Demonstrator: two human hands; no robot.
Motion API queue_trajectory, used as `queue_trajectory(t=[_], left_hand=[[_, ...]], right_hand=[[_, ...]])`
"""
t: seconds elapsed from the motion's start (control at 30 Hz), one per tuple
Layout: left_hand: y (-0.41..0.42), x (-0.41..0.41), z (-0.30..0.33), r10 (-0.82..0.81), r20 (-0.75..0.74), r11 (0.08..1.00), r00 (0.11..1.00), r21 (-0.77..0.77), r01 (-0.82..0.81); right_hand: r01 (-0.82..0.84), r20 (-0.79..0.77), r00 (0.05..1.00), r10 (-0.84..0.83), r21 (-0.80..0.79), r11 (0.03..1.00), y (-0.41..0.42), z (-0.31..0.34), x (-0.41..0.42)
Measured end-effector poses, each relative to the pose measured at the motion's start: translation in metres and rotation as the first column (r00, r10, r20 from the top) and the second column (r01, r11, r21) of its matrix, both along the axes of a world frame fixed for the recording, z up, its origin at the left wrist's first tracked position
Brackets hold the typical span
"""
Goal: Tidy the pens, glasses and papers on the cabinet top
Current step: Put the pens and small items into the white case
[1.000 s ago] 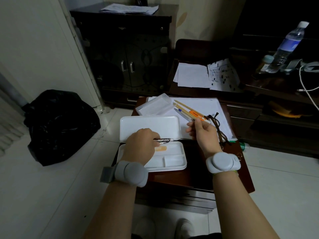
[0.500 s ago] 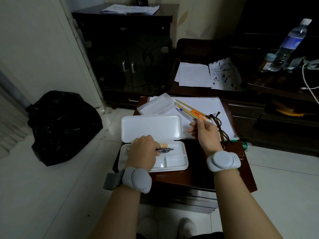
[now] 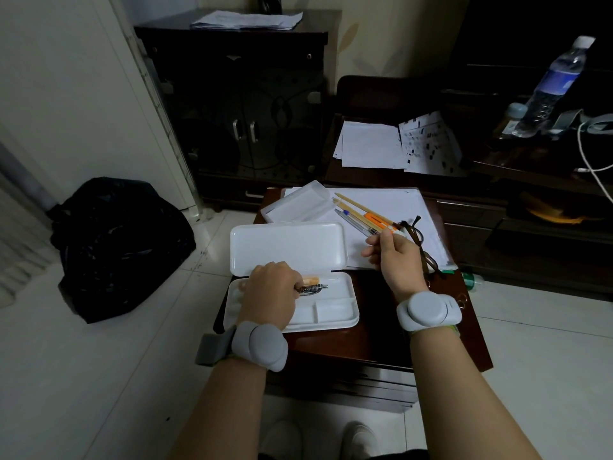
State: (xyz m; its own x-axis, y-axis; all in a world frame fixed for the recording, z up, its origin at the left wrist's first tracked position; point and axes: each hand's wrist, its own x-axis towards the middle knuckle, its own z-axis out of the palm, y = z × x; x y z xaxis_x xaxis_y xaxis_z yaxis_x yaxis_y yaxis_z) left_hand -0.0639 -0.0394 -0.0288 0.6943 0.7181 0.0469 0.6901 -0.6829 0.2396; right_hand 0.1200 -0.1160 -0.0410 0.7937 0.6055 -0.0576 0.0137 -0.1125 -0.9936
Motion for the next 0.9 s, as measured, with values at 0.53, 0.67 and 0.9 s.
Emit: queue_trajectory(t=[0.53, 0.67, 0.9], left_hand=[[0.004, 0.000, -0.007, 0.028, 0.169, 0.984, 0.985, -0.176, 0.003], [0.004, 0.001, -0.005, 0.042, 0.179, 0.978, 0.983, -0.209, -0.003], [0.006, 0.002, -0.006, 0.054, 0.202, 0.974, 0.978, -0.225, -0.007]], right_hand=[[0.145, 0.402, 0.914, -0.045, -0.222, 0.964, -0.005, 0.001, 0.007], [0.185, 0.534, 0.845, -0.009, -0.278, 0.943, -0.004, -0.001, 0.011], [0.157, 0.535, 0.839, 0.104, -0.420, 0.894, -0.001, -0.007, 0.009]])
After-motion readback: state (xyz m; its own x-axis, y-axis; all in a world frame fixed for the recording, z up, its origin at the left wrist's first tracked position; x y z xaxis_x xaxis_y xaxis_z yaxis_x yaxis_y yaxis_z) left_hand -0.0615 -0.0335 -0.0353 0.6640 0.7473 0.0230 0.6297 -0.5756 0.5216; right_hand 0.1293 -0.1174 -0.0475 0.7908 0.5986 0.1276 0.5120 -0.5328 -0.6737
